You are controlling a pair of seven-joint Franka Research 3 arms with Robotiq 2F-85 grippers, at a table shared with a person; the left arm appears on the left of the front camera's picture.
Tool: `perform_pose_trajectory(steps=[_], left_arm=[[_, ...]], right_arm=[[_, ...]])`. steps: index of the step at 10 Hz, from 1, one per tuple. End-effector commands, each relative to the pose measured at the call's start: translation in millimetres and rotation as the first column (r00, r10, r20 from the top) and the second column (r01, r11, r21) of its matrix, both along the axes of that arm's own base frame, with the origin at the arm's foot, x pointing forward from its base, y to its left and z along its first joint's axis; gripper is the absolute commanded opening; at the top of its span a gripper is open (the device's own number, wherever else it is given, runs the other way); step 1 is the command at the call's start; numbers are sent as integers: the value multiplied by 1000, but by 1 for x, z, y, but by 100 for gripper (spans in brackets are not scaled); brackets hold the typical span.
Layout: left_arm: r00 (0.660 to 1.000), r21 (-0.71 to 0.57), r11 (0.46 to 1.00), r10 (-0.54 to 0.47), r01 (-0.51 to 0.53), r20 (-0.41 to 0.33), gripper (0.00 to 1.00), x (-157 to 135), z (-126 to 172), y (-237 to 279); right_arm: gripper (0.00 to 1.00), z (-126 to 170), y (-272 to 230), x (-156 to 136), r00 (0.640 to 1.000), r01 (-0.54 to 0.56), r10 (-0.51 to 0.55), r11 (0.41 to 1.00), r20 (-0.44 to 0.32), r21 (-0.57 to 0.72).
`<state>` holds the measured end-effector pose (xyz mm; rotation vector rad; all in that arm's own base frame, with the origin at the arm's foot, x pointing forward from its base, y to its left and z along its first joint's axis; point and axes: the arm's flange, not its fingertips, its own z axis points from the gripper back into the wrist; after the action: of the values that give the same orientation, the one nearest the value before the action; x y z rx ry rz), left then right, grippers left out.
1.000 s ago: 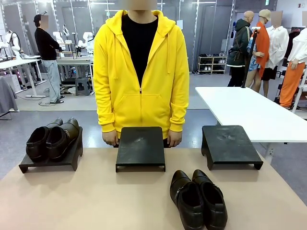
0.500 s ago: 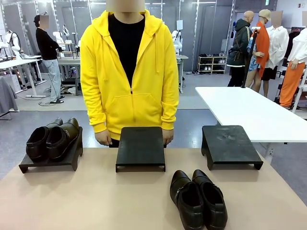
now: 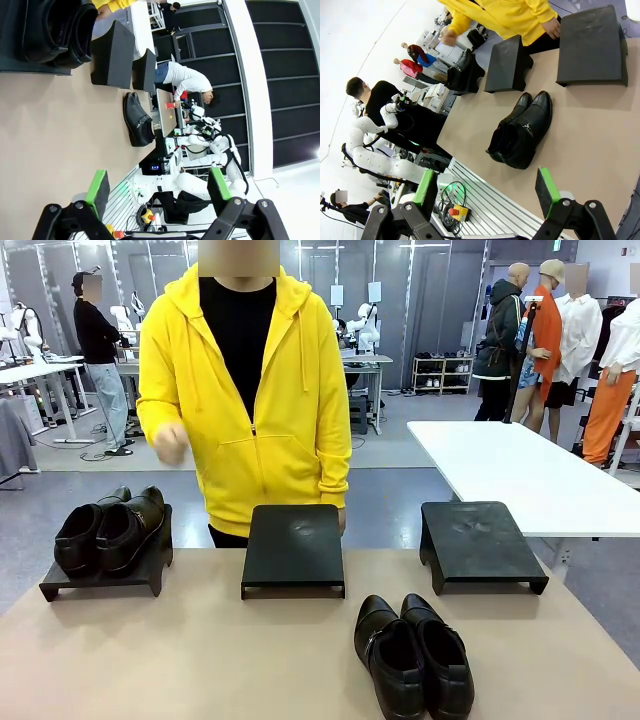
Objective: Place the shoes on the stand as instructed by the person.
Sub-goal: Pick up another pair of Shoes and place it on the Shoes Stand indicated by the person.
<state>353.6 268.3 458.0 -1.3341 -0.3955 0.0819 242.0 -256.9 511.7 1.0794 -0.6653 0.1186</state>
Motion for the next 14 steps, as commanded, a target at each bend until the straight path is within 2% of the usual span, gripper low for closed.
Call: perform_pose_trajectory(steps=[1, 14], left_arm=[[1000, 16, 1000, -1, 0, 3, 100, -2, 1, -3], [1000, 16, 1000, -1, 0, 3, 100, -2, 1, -3]], right_arm=[[100, 1, 0, -1, 1000, -5, 4, 1000, 24, 9], [100, 1, 0, -1, 1000, -5, 4, 1000, 24, 9]])
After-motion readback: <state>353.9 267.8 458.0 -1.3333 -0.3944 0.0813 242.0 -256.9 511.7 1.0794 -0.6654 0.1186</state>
